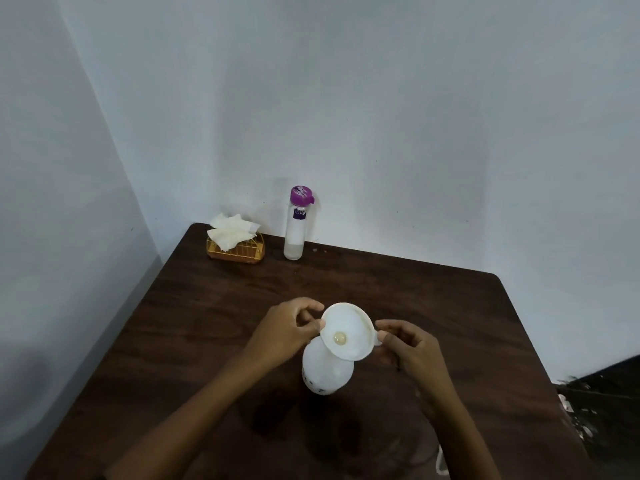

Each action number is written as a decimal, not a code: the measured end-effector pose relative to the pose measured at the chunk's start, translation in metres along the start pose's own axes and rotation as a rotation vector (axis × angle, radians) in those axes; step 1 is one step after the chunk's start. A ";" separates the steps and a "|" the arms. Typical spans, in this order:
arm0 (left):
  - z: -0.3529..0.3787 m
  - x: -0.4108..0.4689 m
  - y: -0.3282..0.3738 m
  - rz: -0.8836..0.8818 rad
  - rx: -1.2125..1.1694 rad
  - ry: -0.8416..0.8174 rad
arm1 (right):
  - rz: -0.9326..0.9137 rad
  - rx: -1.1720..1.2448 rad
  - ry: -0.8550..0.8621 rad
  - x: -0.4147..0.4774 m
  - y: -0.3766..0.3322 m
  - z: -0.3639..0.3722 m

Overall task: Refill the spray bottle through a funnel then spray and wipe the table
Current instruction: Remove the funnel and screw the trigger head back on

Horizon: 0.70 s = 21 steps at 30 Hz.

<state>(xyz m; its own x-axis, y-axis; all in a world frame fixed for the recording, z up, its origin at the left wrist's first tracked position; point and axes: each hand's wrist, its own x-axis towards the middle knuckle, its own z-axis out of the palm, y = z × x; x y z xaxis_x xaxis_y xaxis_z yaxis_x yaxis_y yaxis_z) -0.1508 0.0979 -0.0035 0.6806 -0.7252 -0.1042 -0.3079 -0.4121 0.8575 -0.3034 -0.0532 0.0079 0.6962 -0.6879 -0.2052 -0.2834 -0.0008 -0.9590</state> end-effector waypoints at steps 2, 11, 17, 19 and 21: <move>0.000 0.002 -0.001 -0.016 -0.013 0.004 | 0.009 0.030 0.046 0.000 0.003 0.005; 0.001 0.004 0.004 0.022 -0.073 0.044 | 0.047 0.251 0.010 0.003 0.000 0.007; 0.009 0.000 -0.001 0.041 -0.074 0.074 | -0.013 0.114 0.021 0.002 0.003 0.009; 0.009 -0.001 -0.003 0.054 -0.097 0.094 | -0.026 0.106 0.019 0.003 0.003 0.009; 0.010 -0.002 -0.006 0.041 -0.094 0.071 | -0.016 0.061 0.028 0.003 0.006 0.011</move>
<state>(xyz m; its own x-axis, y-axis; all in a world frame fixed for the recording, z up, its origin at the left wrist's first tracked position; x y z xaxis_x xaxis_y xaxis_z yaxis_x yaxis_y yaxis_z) -0.1575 0.0960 -0.0133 0.7150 -0.6983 -0.0348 -0.2749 -0.3265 0.9043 -0.2955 -0.0476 -0.0011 0.6814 -0.7081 -0.1851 -0.2313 0.0316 -0.9724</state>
